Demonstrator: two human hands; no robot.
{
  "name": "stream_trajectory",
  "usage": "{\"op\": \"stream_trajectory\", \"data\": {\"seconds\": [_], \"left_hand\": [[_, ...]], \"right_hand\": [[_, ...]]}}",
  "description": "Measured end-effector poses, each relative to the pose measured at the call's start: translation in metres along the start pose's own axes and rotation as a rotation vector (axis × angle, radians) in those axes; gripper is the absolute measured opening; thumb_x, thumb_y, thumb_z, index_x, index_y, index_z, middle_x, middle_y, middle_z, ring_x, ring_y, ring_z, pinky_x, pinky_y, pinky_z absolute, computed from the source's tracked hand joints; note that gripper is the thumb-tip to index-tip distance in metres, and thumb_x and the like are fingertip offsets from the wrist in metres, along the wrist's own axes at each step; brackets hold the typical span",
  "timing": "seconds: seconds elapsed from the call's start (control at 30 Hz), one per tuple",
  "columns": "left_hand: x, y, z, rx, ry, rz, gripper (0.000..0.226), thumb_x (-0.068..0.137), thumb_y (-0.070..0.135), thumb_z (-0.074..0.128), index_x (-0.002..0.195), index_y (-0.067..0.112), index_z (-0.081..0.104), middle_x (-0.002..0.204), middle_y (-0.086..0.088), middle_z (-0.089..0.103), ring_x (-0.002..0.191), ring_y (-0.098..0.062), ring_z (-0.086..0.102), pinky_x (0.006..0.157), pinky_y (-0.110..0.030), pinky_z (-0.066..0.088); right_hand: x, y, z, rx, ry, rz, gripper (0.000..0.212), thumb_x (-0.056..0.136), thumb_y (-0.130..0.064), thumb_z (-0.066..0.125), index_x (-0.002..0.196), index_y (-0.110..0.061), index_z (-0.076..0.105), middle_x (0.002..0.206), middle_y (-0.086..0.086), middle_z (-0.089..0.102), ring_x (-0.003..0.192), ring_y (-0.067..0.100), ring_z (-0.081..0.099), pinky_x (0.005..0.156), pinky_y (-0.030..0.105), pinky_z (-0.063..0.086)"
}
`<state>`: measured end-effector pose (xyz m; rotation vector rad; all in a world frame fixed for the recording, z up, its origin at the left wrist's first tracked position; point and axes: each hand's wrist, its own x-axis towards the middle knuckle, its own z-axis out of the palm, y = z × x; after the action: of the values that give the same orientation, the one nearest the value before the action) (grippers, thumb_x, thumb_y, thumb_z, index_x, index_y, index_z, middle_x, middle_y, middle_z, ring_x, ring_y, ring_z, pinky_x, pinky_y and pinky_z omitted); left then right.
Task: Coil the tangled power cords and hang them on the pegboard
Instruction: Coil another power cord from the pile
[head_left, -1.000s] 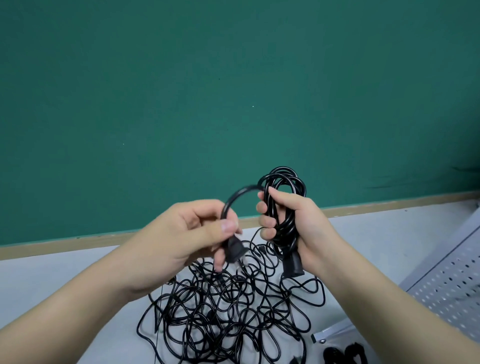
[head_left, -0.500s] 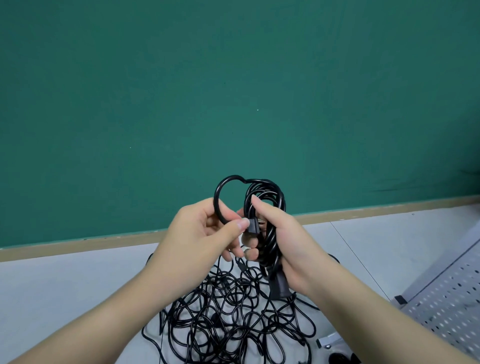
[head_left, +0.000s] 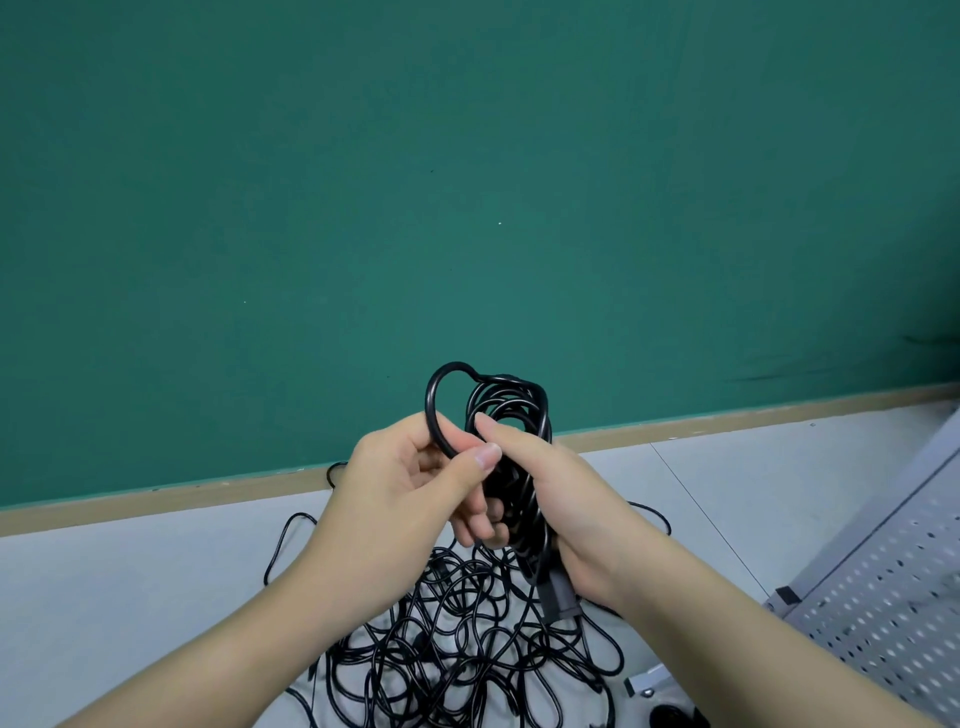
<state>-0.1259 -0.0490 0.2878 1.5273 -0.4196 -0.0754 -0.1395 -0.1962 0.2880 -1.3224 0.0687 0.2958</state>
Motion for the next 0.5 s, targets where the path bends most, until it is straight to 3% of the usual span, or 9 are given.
{"op": "stream_trajectory", "data": {"seconds": [0.07,0.1,0.2,0.27,0.4,0.5], "left_hand": [[0.000,0.000,0.000,-0.009,-0.001,0.026,0.007,0.096,0.005,0.064,0.089,0.001,0.062,0.057,-0.012,0.062,0.051,-0.025,0.064,0.050,-0.027,0.052],[-0.001,0.001,0.000,-0.002,-0.002,0.044,0.007,0.096,0.005,0.064,0.089,0.003,0.062,0.057,-0.013,0.062,0.052,-0.024,0.064,0.052,-0.027,0.052],[-0.005,0.004,0.001,0.064,-0.017,0.109,0.008,0.096,0.004,0.065,0.088,0.006,0.063,0.059,-0.015,0.063,0.055,-0.021,0.066,0.055,-0.024,0.054],[-0.007,0.004,0.000,0.103,-0.022,0.123,0.007,0.096,0.003,0.065,0.090,0.007,0.064,0.063,-0.017,0.065,0.058,-0.019,0.068,0.056,-0.025,0.054],[-0.001,-0.005,-0.004,0.209,-0.064,0.089,0.007,0.098,0.006,0.064,0.094,0.011,0.064,0.072,-0.012,0.072,0.064,-0.019,0.071,0.060,-0.032,0.056],[0.000,-0.005,-0.004,0.224,-0.088,0.040,0.007,0.098,0.006,0.064,0.093,0.011,0.064,0.071,-0.007,0.073,0.063,-0.015,0.070,0.059,-0.029,0.053]], "right_hand": [[-0.002,-0.002,-0.001,0.013,-0.015,-0.004,0.057,0.099,-0.049,0.059,0.111,0.004,0.073,0.061,0.009,0.050,0.059,0.018,0.047,0.058,0.029,0.032],[-0.003,-0.003,-0.001,0.005,-0.024,-0.006,0.058,0.099,-0.050,0.059,0.106,0.006,0.071,0.061,0.009,0.050,0.059,0.018,0.048,0.058,0.029,0.032],[-0.006,-0.007,-0.001,-0.012,-0.040,-0.014,0.047,0.099,-0.048,0.060,0.075,-0.009,0.069,0.064,0.011,0.050,0.059,0.017,0.046,0.055,0.027,0.031],[-0.007,-0.008,-0.002,-0.007,-0.021,-0.020,0.043,0.099,-0.046,0.061,0.070,-0.015,0.069,0.066,0.011,0.050,0.059,0.016,0.044,0.053,0.025,0.032],[-0.009,-0.008,-0.004,0.007,0.015,-0.019,0.030,0.098,-0.042,0.063,0.088,-0.014,0.070,0.075,0.012,0.051,0.059,0.013,0.045,0.052,0.023,0.037],[-0.010,-0.006,-0.006,0.001,0.028,0.003,0.029,0.099,-0.042,0.063,0.095,-0.014,0.069,0.075,0.011,0.052,0.058,0.012,0.046,0.051,0.022,0.038]]}}
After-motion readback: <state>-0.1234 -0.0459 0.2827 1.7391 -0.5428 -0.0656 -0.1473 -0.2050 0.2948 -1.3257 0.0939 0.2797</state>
